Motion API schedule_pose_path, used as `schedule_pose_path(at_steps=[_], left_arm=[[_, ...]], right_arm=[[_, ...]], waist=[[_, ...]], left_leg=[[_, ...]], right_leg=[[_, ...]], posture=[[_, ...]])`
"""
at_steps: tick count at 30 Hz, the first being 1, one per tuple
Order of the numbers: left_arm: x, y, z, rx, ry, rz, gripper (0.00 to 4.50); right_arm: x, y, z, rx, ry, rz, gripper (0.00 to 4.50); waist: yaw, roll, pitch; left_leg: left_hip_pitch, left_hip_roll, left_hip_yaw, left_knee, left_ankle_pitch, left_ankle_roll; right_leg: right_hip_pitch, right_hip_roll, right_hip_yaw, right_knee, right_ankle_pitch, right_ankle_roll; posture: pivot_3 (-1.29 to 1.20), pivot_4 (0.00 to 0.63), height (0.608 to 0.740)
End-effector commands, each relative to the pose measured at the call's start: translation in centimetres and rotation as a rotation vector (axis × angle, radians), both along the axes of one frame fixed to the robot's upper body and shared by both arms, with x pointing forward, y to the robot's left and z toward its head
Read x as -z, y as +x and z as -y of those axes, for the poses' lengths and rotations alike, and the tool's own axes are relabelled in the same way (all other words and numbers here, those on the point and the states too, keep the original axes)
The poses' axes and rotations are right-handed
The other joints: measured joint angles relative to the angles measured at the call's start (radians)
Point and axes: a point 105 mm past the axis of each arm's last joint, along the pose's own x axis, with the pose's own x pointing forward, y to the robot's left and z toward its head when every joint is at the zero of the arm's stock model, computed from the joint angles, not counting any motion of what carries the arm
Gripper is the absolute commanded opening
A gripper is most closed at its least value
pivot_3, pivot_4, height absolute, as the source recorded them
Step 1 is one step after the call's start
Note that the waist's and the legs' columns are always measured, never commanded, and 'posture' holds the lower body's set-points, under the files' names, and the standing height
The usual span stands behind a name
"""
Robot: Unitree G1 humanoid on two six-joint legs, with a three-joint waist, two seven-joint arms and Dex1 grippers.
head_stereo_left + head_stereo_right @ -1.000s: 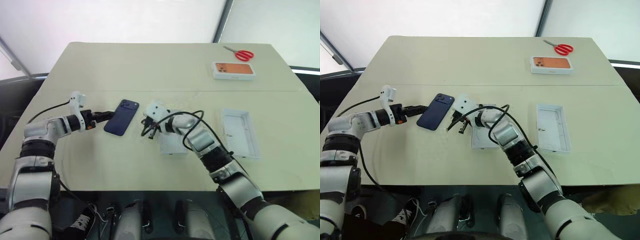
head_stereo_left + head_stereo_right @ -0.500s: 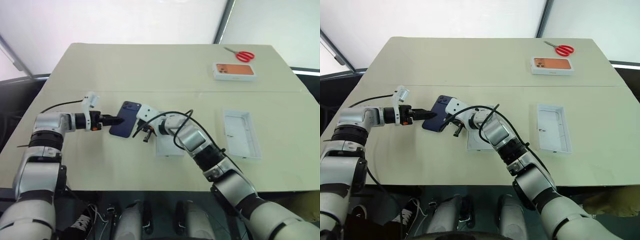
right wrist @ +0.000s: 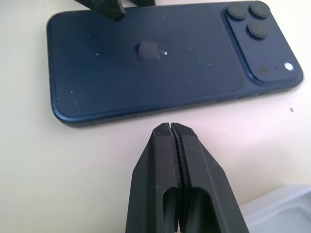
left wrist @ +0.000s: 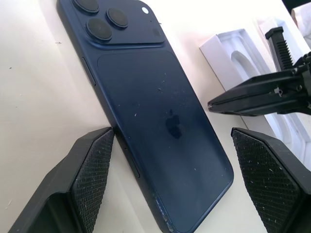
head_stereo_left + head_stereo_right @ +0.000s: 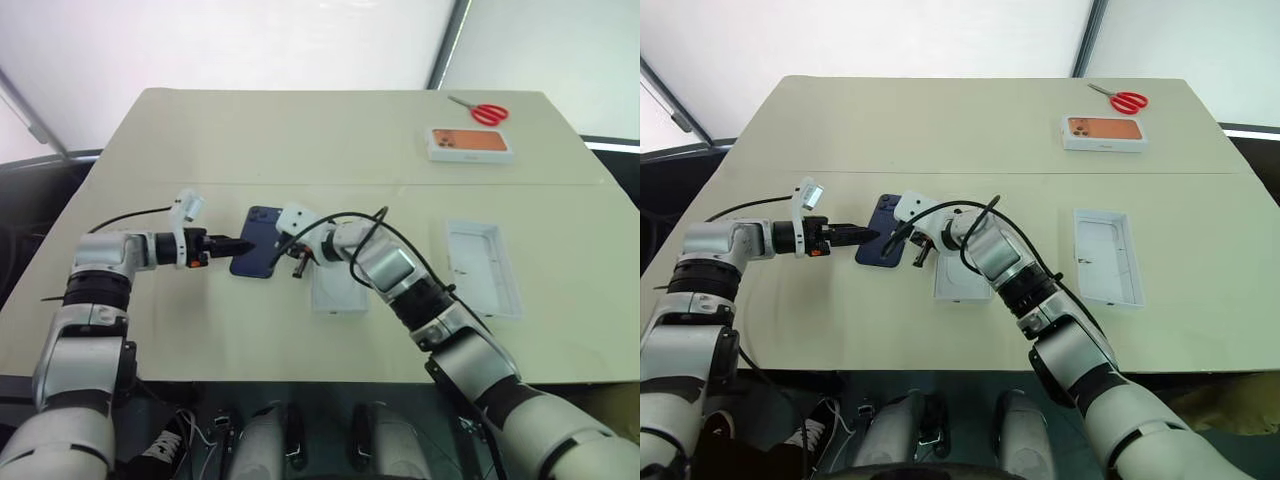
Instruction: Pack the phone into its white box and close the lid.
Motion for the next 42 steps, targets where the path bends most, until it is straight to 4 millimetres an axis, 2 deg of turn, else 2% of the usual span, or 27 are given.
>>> schedule_pose_path(at_steps=[1, 3, 7, 16, 21, 26, 39, 42], left_arm=[[5.1, -1.9, -0.2, -0.024, 0.052, -0.199, 4.06], [5.3, -2.0, 0.2, -0.02, 0.043, -0.215, 4.06], [5.4, -2.2, 2.5, 0.006, -0.029, -0.268, 4.06], [4.1, -2.8, 5.1, 0.034, -0.204, -0.369, 4.06], [3.6, -1.8, 3.8, -0.036, -0.184, -0.315, 4.06], [3.7, -1.8, 2.3, -0.089, -0.203, -0.316, 4.06], [2.8, -1.1, 1.0, -0.187, -0.316, -0.296, 4.06], [3.2, -1.2, 1.3, -0.191, -0.316, -0.303, 3.2]], right_arm=[[-1.2, -0.1, -1.4, -0.028, 0.007, 0.043, 0.04], [-1.0, -0.1, -1.5, -0.025, 0.008, 0.034, 0.04], [-0.4, 0.0, -1.7, -0.027, -0.01, 0.044, 0.04], [-0.2, 0.3, -1.5, -0.022, -0.017, 0.053, 0.04], [-0.3, 0.3, -1.3, -0.021, -0.014, 0.053, 0.04], [-0.1, 0.2, -1.2, -0.026, -0.016, 0.047, 0.04], [0.0, -0.1, -1.4, -0.045, -0.02, 0.049, 0.04], [0.0, -0.1, -1.4, -0.046, -0.024, 0.05, 0.0]], waist=[[0.0, 0.0, 0.0], [0.0, 0.0, -0.001], [0.001, 0.001, -0.006], [0.004, 0.003, -0.012], [0.003, 0.003, -0.012], [0.001, 0.003, -0.012], [-0.017, 0.003, -0.012], [-0.023, 0.003, -0.012]], left_leg=[[0.0, 0.0, 0.0, 0.0, 0.0, 0.0], [0.0, 0.0, 0.0, 0.0, 0.0, 0.0], [0.001, 0.0, 0.0, 0.0, 0.0, 0.0], [0.002, -0.001, -0.002, 0.0, 0.0, 0.0], [0.002, -0.001, -0.002, 0.0, 0.0, 0.0], [0.002, -0.001, -0.002, 0.0, 0.0, 0.0], [0.002, -0.001, -0.003, 0.0, 0.0, 0.0], [0.002, -0.001, -0.003, 0.0, 0.0, 0.0]], right_leg=[[0.0, 0.0, 0.0, 0.0, 0.0, 0.0], [0.0, 0.0, 0.0, 0.0, 0.0, 0.0], [0.002, 0.0, 0.0, 0.0, 0.0, 0.0], [0.004, 0.0, 0.0, 0.0, -0.001, 0.001], [0.004, 0.0, 0.0, 0.0, -0.001, 0.001], [0.004, 0.0, 0.0, 0.0, -0.001, 0.001], [0.003, 0.0, -0.001, 0.0, -0.001, 0.001], [0.003, 0.0, -0.001, 0.0, -0.001, 0.001]], posture=[[0.0, 0.15, 0.738], [0.0, 0.15, 0.738], [0.0, 0.15, 0.738], [0.0, 0.15, 0.738], [0.0, 0.15, 0.738], [0.0, 0.15, 0.738], [0.0, 0.15, 0.738], [0.0, 0.15, 0.738]])
